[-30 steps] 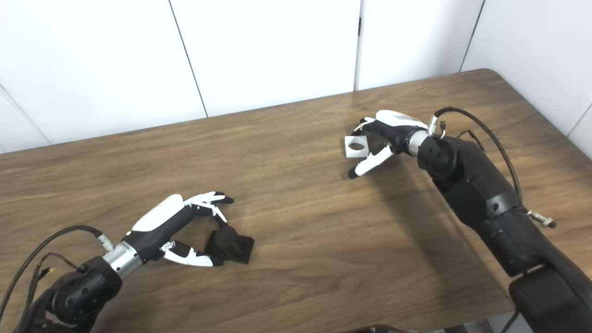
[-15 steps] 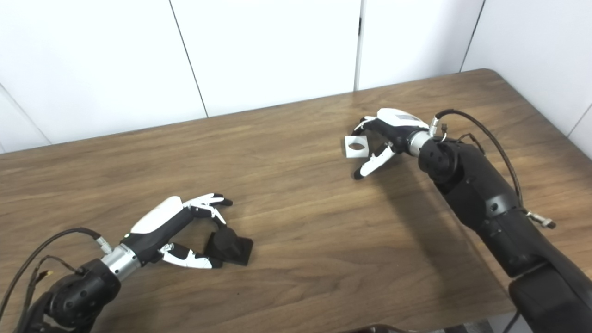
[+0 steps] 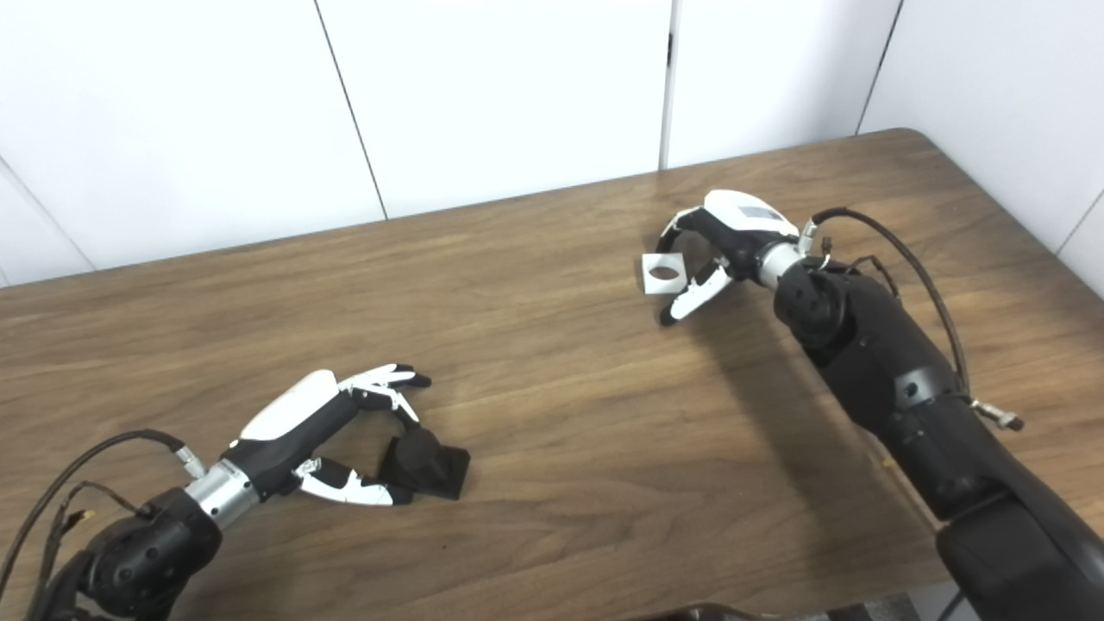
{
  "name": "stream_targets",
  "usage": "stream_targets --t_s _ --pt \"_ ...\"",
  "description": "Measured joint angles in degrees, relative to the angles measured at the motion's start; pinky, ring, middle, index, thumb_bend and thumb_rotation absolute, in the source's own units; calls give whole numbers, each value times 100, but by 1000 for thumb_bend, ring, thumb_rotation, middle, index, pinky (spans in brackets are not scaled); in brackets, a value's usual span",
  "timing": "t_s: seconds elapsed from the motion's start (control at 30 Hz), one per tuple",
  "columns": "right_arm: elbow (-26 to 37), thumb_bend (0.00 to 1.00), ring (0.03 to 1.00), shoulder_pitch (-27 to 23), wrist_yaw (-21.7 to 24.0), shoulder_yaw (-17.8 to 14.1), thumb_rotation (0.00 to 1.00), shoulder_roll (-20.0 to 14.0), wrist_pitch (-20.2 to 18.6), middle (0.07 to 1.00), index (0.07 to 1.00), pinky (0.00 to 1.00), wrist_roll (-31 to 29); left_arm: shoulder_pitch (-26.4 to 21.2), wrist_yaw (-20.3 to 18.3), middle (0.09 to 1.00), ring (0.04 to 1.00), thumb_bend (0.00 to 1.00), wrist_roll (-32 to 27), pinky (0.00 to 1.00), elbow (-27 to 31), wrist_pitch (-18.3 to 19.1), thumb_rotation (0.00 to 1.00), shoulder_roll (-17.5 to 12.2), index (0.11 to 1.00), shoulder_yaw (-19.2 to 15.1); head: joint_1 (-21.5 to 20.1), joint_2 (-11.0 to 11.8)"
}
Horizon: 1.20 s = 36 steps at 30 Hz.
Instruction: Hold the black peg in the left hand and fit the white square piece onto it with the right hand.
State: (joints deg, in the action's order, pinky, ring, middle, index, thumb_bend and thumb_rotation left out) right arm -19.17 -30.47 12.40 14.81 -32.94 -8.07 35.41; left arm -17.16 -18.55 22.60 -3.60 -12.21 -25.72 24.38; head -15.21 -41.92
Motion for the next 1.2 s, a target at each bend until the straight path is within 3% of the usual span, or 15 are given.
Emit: stream_targets --t_s 0.27,0.8,1.0,1.2 --pt "-178 512 835 23 -536 19 139 23 204 812 486 824 8 2 0 888 948 521 -4 927 5 -9 75 -1 489 1 -44 0" --pt "-187 519 842 88 -811 33 135 25 226 784 483 878 25 2 -1 893 951 521 -6 924 8 -13 76 -3 489 5 26 -53" --pt "26 520 836 238 -1032 15 133 26 258 780 483 894 127 -4 -18 894 950 521 -5 931 30 13 75 -2 489 16 61 -88" --pt "646 521 862 503 -888 -76 133 -35 243 790 483 915 211 -70 -80 887 944 521 -3 926 48 75 75 -2 488 58 281 -114"
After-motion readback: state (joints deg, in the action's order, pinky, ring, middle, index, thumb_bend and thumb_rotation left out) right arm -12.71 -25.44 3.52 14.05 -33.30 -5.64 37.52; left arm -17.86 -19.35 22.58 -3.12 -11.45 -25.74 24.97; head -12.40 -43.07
